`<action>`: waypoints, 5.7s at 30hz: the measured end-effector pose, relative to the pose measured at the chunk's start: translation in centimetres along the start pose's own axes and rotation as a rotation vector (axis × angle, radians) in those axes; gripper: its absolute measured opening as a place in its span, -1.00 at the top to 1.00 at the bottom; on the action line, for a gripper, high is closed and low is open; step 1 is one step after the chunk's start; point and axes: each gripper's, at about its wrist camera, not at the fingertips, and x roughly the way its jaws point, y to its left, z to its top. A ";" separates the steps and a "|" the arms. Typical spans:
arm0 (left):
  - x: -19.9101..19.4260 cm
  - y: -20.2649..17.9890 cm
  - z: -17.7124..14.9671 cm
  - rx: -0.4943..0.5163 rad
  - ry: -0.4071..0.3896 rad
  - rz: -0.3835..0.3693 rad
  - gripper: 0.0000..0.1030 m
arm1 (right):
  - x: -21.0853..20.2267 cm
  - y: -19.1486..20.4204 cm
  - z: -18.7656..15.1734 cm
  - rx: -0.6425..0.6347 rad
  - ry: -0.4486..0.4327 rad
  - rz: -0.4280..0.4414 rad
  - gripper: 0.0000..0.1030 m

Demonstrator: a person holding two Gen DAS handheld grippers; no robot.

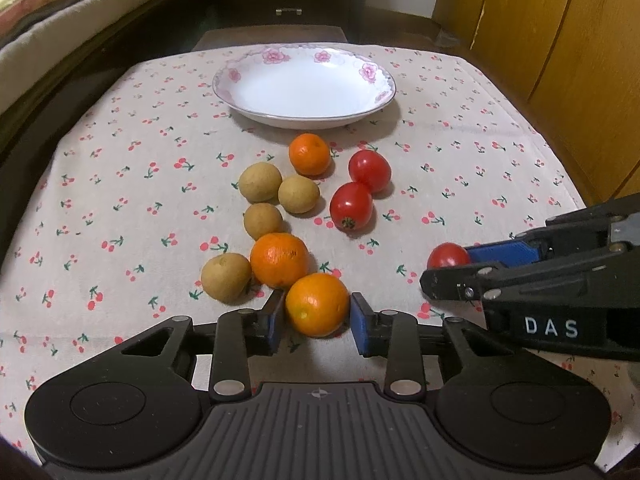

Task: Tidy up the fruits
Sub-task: 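Grasp a mandarin orange with the left tool while the right tool holds the tomato, then carry both fruits over the white plate and open both tools to drop them, then grasp a mandarin orange with the right tool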

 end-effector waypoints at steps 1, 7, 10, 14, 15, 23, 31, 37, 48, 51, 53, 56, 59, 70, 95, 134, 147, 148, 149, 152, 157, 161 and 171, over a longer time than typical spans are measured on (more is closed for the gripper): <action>0.1 -0.1 0.0 0.002 0.000 0.001 0.17 | 0.0 0.0 0.0 0.000 0.002 0.000 0.45; -0.2 -0.3 -0.3 0.014 0.011 -0.005 0.19 | 0.3 -0.1 -0.1 0.005 0.012 -0.010 0.45; -0.4 -0.2 -0.2 0.003 0.018 -0.016 0.20 | 0.3 -0.1 0.0 0.007 0.012 -0.011 0.45; -1.0 -0.3 0.1 -0.008 0.007 -0.025 0.20 | 0.1 -0.1 0.2 0.012 0.003 -0.015 0.45; -1.1 -0.3 0.1 -0.012 0.003 -0.028 0.20 | 0.1 -0.1 0.3 0.013 -0.001 -0.016 0.45; -1.4 0.1 1.1 -0.047 -0.015 -0.050 0.20 | -0.3 -0.3 1.2 0.028 -0.021 -0.018 0.45; -1.7 0.6 2.4 -0.073 -0.037 -0.071 0.20 | -0.3 -0.6 2.2 0.047 -0.037 -0.018 0.45; -1.7 0.7 2.5 -0.079 -0.037 -0.077 0.20 | -0.3 -0.6 2.7 0.054 -0.042 -0.015 0.45; -2.3 0.6 2.4 -0.082 -0.044 -0.079 0.20 | -0.9 -0.5 2.3 0.054 -0.046 -0.015 0.45; -2.5 0.6 2.7 -0.086 -0.054 -0.079 0.20 | -1.1 -0.5 2.5 0.059 -0.055 -0.010 0.45; -2.7 0.7 2.9 -0.087 -0.060 -0.077 0.20 | -1.3 -0.4 2.8 0.058 -0.062 -0.011 0.45; -2.8 0.9 3.4 -0.093 -0.069 -0.074 0.20 | -1.4 -0.4 3.3 0.058 -0.072 -0.012 0.45; -2.8 1.0 4.1 -0.092 -0.080 -0.067 0.20 | -1.3 -0.5 4.0 0.060 -0.081 -0.011 0.45; -1.3 2.7 10.1 -0.109 -0.154 -0.031 0.22 | -0.4 -1.1 10.4 0.045 -0.134 -0.037 0.44; 6.0 4.5 13.9 -0.148 -0.077 -0.001 0.21 | 6.9 -4.5 14.7 0.068 -0.048 -0.020 0.42; -2.2 6.1 7.9 -0.161 -0.143 -0.029 -0.16 | 0.6 1.1 8.7 0.020 -0.066 0.021 0.38; -4.6 8.0 5.2 -0.208 -0.142 -0.041 -0.19 | 0.9 6.4 3.8 -0.083 0.028 0.096 0.38; -4.7 8.0 5.1 -0.209 -0.143 -0.042 -0.19 | 1.2 6.7 3.7 -0.090 0.033 0.103 0.38; -4.7 8.0 5.1 -0.209 -0.143 -0.042 -0.19 | 1.4 7.0 3.6 -0.096 0.037 0.106 0.38; -4.8 8.2 5.0 -0.210 -0.145 -0.049 -0.20 | 2.5 7.6 3.4 -0.112 0.050 0.114 0.38; -4.7 8.6 4.8 -0.219 -0.144 -0.053 -0.22 | 3.5 8.1 3.7 -0.140 0.028 0.095 0.34; -4.6 8.7 4.8 -0.225 -0.138 -0.054 -0.22 | 3.8 7.6 4.0 -0.123 0.026 0.079 0.34; -4.5 8.6 4.7 -0.221 -0.133 -0.062 -0.25 | 5.0 8.1 4.0 -0.155 0.034 0.078 0.34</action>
